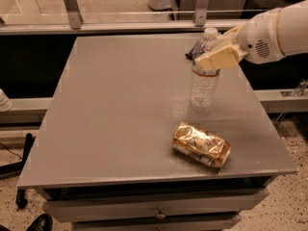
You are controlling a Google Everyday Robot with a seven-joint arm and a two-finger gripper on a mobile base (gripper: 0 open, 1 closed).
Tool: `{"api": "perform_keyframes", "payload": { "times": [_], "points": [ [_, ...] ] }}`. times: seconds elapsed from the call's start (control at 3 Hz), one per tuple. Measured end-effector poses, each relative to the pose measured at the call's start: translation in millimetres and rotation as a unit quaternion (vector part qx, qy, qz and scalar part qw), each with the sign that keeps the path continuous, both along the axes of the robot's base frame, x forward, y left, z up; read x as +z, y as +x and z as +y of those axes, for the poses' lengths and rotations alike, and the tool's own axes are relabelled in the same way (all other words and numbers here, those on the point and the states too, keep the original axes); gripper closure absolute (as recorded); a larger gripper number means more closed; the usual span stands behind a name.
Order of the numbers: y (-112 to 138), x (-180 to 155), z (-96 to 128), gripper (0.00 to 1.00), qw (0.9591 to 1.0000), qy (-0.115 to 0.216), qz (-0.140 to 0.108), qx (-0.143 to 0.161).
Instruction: Move water bottle near orange can
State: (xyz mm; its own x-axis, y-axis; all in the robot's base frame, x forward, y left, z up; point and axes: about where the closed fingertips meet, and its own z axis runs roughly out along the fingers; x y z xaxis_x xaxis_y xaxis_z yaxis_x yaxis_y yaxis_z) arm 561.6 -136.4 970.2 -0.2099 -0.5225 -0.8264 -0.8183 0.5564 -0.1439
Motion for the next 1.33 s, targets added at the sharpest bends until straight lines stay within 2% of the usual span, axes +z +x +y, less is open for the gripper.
{"api": "perform_keyframes", "payload": {
  "times": [0.33,0.67,1.33],
  "points": [
    [-14,-8,-2,1.00,0.9999,0.003,-0.012,-0.010],
    [-21,-13,0,0.81,0.9998,0.010,-0.016,-0.011],
    [-27,-18,3,0.36,0.9997,0.015,-0.017,-0.009]
  ]
}}
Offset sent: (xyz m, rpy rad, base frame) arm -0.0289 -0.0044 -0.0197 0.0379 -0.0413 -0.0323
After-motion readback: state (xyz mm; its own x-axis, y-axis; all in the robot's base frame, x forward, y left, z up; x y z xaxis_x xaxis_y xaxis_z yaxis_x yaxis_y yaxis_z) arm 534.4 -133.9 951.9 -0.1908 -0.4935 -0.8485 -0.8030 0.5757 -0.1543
